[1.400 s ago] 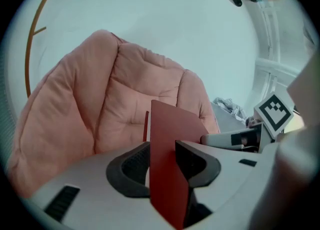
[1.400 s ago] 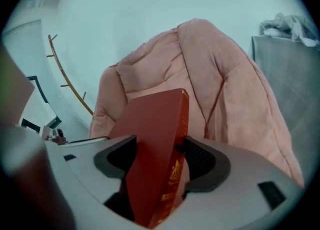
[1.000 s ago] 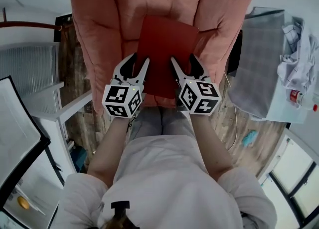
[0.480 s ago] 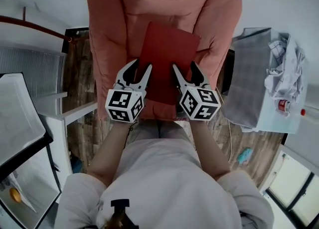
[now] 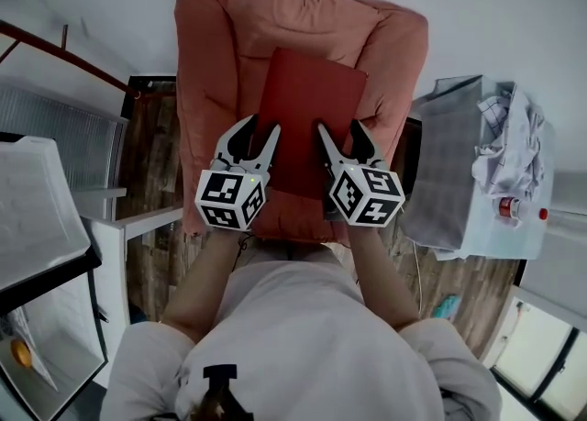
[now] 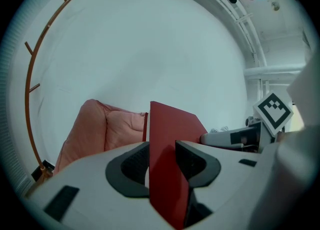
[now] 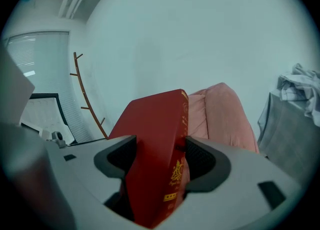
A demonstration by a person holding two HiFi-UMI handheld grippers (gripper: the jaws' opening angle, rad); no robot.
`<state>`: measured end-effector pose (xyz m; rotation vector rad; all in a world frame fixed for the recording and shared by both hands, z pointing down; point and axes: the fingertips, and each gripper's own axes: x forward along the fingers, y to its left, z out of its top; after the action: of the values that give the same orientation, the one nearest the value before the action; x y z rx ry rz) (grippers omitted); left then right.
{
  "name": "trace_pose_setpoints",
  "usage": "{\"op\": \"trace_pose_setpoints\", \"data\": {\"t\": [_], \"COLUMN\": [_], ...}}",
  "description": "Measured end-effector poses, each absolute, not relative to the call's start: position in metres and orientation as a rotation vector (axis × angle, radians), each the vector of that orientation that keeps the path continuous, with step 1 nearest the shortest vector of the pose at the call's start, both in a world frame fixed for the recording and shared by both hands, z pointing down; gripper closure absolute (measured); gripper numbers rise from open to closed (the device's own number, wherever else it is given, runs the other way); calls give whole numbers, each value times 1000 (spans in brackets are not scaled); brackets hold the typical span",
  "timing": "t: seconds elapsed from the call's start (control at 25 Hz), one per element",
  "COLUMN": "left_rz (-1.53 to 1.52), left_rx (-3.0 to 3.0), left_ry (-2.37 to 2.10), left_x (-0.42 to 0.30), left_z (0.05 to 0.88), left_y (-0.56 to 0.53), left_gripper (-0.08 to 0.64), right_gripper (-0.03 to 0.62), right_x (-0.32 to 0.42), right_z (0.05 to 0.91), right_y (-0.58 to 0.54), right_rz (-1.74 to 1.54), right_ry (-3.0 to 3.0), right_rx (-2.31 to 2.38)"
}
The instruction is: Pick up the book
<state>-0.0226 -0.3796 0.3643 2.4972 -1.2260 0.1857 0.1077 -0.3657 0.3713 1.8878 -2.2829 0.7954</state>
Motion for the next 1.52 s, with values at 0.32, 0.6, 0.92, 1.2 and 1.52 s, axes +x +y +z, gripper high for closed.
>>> {"op": "trace_pose_setpoints", "data": {"t": [0.32,0.6,0.92,1.2,1.52], "left_rz": [106,53,6,6,5], "left_rx": [2553,2590,2603,2581,2585], "left_ry": [-1248,-1261,-1272,-1261,-1227], "left_x": [-22,-23,-29,-40,-46], "left_z": [324,298,288,299,311], "left_y": [-385,-384,-379,-374,-366], "left_gripper": [403,403,403,403,403], "right_gripper": [285,285,285,285,285], "right_x": [108,106,100,90,85], "right_z": [329,301,285,297,312], "right_y": [-375,-375,-372,-366,-355], "right_rz": [684,616,511,546,574], "right_ry": [-2341,-2375,-2391,-2377,-2359], "right_rx": [1911,1920,1931,1938,1981]}}
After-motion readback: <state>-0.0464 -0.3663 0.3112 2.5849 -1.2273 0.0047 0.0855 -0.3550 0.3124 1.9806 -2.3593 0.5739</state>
